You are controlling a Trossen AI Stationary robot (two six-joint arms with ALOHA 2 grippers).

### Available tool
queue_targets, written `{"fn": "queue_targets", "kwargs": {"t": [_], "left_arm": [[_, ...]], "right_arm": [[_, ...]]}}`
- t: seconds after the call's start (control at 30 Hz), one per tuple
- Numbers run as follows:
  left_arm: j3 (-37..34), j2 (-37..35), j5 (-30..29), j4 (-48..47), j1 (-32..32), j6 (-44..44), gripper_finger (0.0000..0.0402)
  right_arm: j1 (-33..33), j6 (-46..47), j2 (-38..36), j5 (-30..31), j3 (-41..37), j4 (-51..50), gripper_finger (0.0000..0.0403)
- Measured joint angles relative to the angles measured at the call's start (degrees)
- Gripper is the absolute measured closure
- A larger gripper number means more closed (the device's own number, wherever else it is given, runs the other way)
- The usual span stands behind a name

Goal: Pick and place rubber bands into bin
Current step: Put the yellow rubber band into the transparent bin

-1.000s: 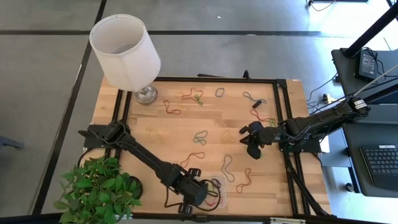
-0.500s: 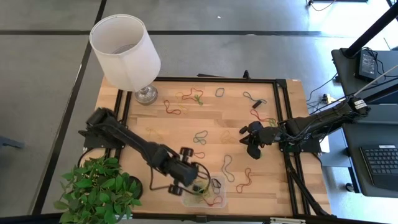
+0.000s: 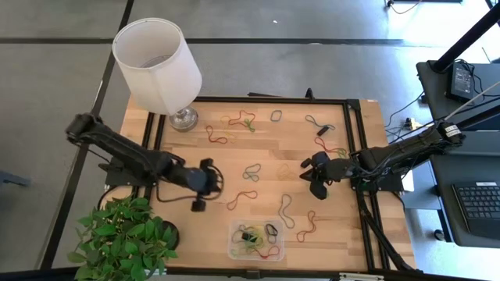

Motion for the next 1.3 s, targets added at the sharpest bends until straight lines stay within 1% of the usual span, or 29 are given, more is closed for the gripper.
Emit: {"fn": "queue_targets", "kwargs": {"t": [0.13,0.23,0.43,0.53,0.63,0.73,0.9,1.0,1.07,1.17,1.23,1.3], "left_arm": [[-8.52,-8.73,1.35,1.19,3.80,3.05,0.0400],[-14.06,-15.16,2.32,2.81,7.45,6.15,0.0399],[-22.92,-26.97,6.15,4.20,15.13,12.28,0.0400],[-26.53,-31.86,7.67,5.23,18.75,13.97,0.0400],[-29.94,-36.20,9.35,7.77,21.99,14.10,0.0400],[-32.43,-39.67,10.39,9.06,24.50,14.07,0.0399],[-34.72,-43.68,11.96,10.50,27.28,14.08,0.0399],[-35.55,-45.50,12.38,10.55,28.29,14.22,0.0399],[-35.67,-46.27,13.07,10.60,28.84,14.85,0.0400],[-35.71,-47.09,13.14,10.63,29.34,15.06,0.0399],[-35.71,-47.47,13.16,10.63,29.53,14.89,0.0399],[-35.71,-47.76,13.14,10.63,29.53,14.29,0.0400]], "right_arm": [[-0.02,-0.34,0.00,5.79,0.00,5.05,0.0388],[-0.02,-0.40,0.00,8.79,0.00,7.14,0.0377],[-0.04,0.68,1.21,8.95,0.71,7.46,0.0332],[-0.53,1.20,4.85,8.95,3.31,6.47,0.0315],[-1.69,-0.36,10.77,8.81,7.79,3.42,0.0306],[-2.82,-4.73,18.02,7.00,14.34,-3.65,0.0299],[-4.74,-9.46,30.08,3.73,26.82,-21.61,0.0283],[-5.72,-13.82,36.00,-0.03,32.50,-28.41,0.0266],[-6.44,-16.43,39.22,-2.94,34.57,-30.11,0.0253],[-7.63,-19.53,42.91,-7.62,35.54,-30.20,0.0232],[-8.36,-21.01,44.89,-9.56,35.54,-30.13,0.0218],[-8.93,-21.40,46.47,-9.87,35.54,-30.07,0.0209]]}}
